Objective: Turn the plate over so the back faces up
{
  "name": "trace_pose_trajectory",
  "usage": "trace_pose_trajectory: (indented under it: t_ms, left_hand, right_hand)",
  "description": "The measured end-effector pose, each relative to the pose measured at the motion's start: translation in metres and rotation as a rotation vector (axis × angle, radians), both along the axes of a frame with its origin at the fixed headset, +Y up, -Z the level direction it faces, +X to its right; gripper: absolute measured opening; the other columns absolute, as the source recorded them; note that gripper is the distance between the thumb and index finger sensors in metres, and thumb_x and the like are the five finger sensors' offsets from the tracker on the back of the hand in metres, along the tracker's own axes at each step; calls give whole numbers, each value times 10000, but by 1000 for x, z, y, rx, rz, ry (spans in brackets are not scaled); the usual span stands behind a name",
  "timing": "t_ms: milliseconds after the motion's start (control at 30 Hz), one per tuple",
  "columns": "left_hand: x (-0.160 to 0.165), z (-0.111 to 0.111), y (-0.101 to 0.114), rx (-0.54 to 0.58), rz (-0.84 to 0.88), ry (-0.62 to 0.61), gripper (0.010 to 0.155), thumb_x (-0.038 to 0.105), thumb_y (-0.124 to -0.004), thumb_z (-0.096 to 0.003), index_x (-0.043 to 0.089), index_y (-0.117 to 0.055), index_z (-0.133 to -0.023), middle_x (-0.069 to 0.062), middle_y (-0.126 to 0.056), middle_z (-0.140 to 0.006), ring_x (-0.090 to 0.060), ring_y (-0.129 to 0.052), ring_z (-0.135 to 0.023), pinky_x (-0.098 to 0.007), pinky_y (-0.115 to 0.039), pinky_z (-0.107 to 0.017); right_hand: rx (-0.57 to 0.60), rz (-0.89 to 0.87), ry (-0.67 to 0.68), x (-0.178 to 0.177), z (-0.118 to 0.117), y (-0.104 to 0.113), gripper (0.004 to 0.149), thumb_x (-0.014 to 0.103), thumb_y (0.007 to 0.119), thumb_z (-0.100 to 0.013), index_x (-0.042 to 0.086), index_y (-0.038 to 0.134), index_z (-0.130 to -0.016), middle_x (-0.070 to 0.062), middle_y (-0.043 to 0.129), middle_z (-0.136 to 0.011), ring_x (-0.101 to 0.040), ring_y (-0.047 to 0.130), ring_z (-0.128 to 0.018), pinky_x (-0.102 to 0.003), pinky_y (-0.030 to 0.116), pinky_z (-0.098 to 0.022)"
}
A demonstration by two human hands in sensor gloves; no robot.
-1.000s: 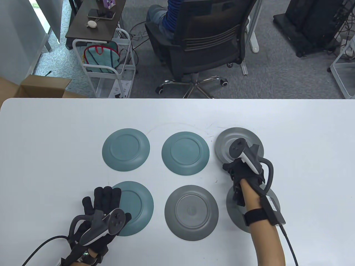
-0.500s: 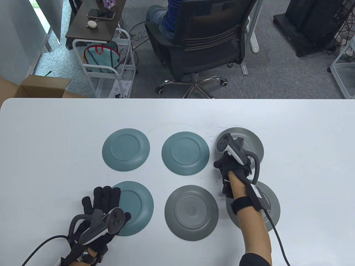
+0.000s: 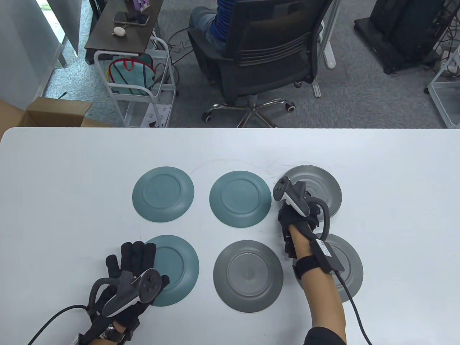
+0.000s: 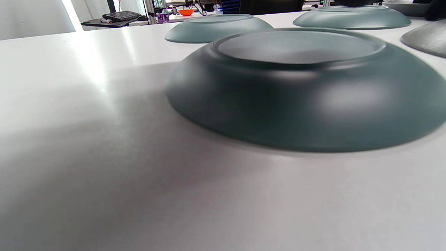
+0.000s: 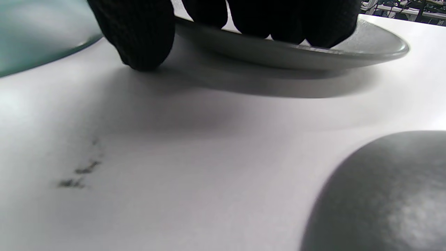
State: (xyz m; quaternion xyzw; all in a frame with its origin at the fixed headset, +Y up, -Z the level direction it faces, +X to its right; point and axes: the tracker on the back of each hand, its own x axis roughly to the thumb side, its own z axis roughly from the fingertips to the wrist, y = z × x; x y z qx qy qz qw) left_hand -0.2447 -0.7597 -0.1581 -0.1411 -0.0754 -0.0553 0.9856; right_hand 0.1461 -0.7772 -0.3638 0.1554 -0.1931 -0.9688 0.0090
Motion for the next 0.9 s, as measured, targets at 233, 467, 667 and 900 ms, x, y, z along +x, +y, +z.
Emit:
trace_pose_trajectory:
  t_ms: [233,467,667,900]
  left_hand:
    - [0,0,0,3,1,-1,896,692,-493,-564,149,-147,-1186,-212,-236,-1210,-510,-295,-1163,-735,-331,-757]
    - [0,0,-1,7,1,-3,896,691,-494,-564,147,-149,-1187,-212,-236,-1211,-509,-296,-1163,-735,-332,-757]
    - [-2,-2,-2,-4,9,5,897,691,-494,-564,146,-150,-1187,-213,-235,-1210,-510,-297,-1162,-735,-332,-757]
    - [-2,-3,-3,-8,5,7,893,691,-493,-565,149,-149,-1187,-209,-236,-1211,-508,-296,-1164,-734,-332,-758]
  right_hand:
    - [11,71,33,-9,1,-2,670,315,755,-528,84,452,-1079,-268,495,-1095,-512,580,-966,-551,672,-645]
    - [28,104,74,-18,5,4,621,241,691,-542,42,434,-1071,-299,511,-1076,-522,614,-941,-533,678,-644]
    - [147,31,67,-12,9,25,577,206,694,-531,45,501,-1050,-283,600,-1045,-497,691,-904,-514,704,-624]
    - [307,-66,44,4,16,48,530,200,710,-518,61,575,-1011,-242,701,-993,-454,781,-847,-485,745,-585]
